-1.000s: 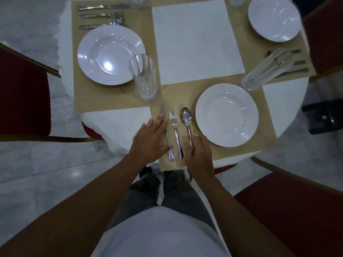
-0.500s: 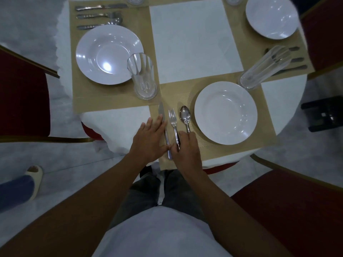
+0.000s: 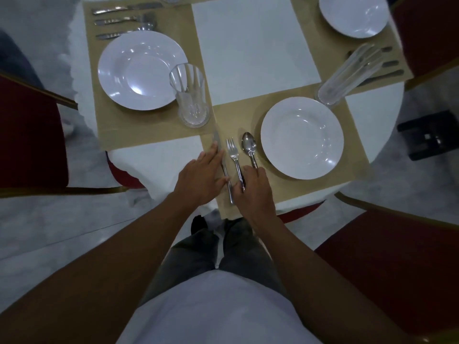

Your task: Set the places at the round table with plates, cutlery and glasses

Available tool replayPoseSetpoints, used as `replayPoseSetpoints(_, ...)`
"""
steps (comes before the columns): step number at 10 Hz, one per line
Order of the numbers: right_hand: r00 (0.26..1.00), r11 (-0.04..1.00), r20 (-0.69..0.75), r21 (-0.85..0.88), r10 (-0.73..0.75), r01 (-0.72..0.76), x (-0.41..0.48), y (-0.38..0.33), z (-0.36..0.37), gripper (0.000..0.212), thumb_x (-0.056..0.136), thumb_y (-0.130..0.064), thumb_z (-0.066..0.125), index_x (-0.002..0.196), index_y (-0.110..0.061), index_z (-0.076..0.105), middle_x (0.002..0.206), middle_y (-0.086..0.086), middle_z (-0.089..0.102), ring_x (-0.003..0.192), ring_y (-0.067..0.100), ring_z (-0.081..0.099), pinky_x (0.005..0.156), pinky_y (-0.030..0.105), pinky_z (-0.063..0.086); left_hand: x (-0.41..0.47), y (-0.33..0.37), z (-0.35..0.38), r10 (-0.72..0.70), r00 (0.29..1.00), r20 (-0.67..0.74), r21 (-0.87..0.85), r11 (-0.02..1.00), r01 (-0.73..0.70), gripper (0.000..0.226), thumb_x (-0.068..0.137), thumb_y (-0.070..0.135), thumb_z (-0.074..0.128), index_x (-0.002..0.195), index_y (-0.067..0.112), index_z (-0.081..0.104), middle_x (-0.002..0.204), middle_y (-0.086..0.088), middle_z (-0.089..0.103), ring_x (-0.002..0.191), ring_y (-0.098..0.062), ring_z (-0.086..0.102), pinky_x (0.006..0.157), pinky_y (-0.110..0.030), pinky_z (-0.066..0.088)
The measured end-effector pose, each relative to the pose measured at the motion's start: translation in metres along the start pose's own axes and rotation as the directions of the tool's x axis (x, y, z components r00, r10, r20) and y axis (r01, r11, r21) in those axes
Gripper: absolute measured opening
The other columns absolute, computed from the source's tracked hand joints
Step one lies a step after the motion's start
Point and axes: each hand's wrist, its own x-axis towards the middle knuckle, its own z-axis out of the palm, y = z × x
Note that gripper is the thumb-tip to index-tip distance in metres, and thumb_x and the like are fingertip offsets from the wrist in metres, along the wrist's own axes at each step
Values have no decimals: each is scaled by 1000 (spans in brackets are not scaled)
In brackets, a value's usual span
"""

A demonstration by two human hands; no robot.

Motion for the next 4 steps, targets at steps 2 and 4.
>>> replayPoseSetpoints(2,996,1000,-90,-7,-24,24,-13,10,-1,17,94,-8,54,110,-7,61,103,6,62,87,13,51,74,23,48,3,2,-13,102,994,-34,60,993,-100,68,92,54,54,146,18,35,152,-6,39,117,-29,57,96,-43,48)
replayPoseSetpoints(4,968,971,-181,195,175,-139,-39,26,-9,17,95,-14,57,110,-10,63,101,3,58,84,13,54,71,26,47,4,25,-21,227,970,-85,56,973,-223,54,90,47,59,136,19,54,130,-4,63,119,-28,58,100,-42,45)
